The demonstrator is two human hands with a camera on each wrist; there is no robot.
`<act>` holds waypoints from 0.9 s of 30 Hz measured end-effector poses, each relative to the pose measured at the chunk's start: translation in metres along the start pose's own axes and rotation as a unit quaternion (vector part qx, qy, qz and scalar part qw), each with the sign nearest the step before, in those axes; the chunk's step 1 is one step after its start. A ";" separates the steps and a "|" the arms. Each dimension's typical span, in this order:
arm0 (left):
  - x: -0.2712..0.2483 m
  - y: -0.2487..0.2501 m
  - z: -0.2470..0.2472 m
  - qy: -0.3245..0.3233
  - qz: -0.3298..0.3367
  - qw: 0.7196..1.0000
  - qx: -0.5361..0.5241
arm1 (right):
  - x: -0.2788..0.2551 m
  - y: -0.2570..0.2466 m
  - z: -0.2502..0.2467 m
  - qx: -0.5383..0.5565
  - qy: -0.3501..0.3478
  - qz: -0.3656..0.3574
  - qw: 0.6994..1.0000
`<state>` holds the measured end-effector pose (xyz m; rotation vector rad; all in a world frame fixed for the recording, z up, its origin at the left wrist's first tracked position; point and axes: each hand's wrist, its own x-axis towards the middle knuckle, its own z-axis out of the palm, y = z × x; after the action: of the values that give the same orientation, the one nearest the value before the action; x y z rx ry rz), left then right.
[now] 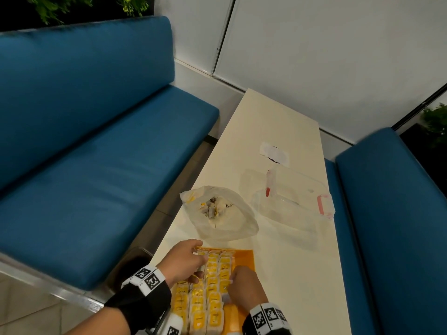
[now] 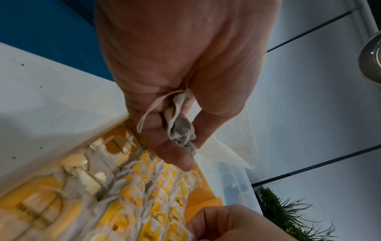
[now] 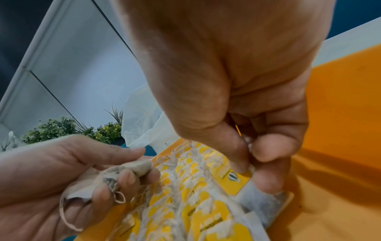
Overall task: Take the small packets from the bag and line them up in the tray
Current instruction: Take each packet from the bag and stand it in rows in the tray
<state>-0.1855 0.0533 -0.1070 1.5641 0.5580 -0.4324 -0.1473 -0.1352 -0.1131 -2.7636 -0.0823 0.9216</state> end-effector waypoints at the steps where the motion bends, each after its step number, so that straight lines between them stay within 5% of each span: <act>1: -0.001 0.001 0.000 -0.005 -0.003 1.000 -0.011 | 0.001 0.000 0.000 0.001 0.007 0.000 1.000; 11: -0.014 0.006 -0.011 -0.062 -0.090 0.966 -0.234 | -0.012 -0.011 -0.002 0.107 0.113 -0.054 0.986; 14: -0.015 0.006 -0.012 -0.073 -0.096 0.960 -0.252 | -0.023 -0.024 -0.013 0.158 0.176 -0.197 0.952; 18: -0.011 0.006 -0.012 -0.092 -0.083 0.951 -0.283 | -0.044 -0.041 -0.017 0.153 0.123 -0.370 0.908; 27: -0.012 0.009 -0.010 -0.115 -0.072 0.942 -0.308 | -0.039 -0.053 0.000 0.141 0.136 -0.350 0.916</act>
<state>-0.1905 0.0615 -0.0916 0.8630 0.5582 -0.4859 -0.1775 -0.0887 -0.0785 -2.2791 -0.7672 0.3216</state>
